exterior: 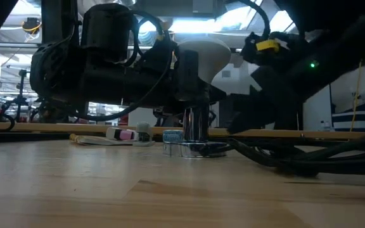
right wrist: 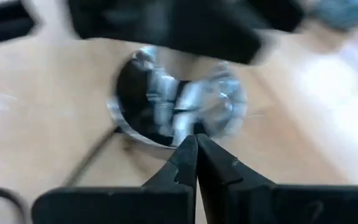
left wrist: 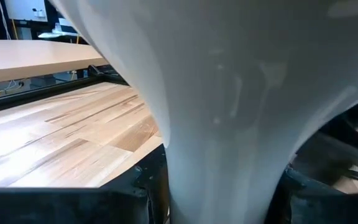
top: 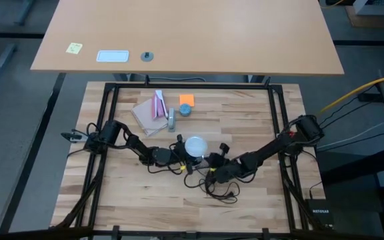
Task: Screw lightbulb
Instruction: Remove the white lightbulb from the silver lamp
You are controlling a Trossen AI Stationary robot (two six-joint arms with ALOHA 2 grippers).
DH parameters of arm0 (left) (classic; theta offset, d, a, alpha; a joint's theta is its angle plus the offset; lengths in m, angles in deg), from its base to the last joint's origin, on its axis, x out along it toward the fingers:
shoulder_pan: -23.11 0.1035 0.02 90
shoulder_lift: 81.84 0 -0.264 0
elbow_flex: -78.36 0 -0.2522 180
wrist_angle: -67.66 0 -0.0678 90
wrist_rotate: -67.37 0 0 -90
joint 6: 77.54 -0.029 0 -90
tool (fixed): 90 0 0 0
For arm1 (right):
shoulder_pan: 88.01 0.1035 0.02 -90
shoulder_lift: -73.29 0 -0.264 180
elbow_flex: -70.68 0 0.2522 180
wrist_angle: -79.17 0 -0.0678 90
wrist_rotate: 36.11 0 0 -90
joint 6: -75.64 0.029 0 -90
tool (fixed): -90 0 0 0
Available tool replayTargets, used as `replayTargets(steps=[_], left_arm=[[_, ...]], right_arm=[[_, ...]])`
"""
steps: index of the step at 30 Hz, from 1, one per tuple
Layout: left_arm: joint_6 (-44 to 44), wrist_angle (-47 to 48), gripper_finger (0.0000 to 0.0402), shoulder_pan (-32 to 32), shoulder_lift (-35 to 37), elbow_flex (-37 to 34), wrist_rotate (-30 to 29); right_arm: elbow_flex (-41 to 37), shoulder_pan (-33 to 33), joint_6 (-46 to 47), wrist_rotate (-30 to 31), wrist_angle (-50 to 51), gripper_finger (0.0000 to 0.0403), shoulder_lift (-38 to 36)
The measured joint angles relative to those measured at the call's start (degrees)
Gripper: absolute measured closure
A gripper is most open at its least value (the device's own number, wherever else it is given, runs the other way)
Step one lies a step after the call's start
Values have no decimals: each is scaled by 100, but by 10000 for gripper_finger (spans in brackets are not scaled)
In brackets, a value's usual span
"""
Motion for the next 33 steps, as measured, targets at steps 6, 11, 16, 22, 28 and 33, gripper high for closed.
replayTargets(steps=[6,11,16,22,28,33], left_arm=[[36,-3,249,-82,0,0,4],[56,-3,249,-147,0,2,22],[69,-7,249,-151,0,2,26],[103,-23,249,-167,6,-7,31],[93,13,249,-164,11,3,-26],[43,21,249,-151,13,9,9]], right_arm=[[-1,-181,-67,462,575,394,-282],[-8,-638,-370,87,365,394,37],[-7,-1015,-1027,-722,-525,394,474],[-16,-1158,-1471,-1344,-1202,394,708],[-9,-819,-999,-1249,-1172,394,721],[-11,-467,-350,-929,-1112,394,729]])
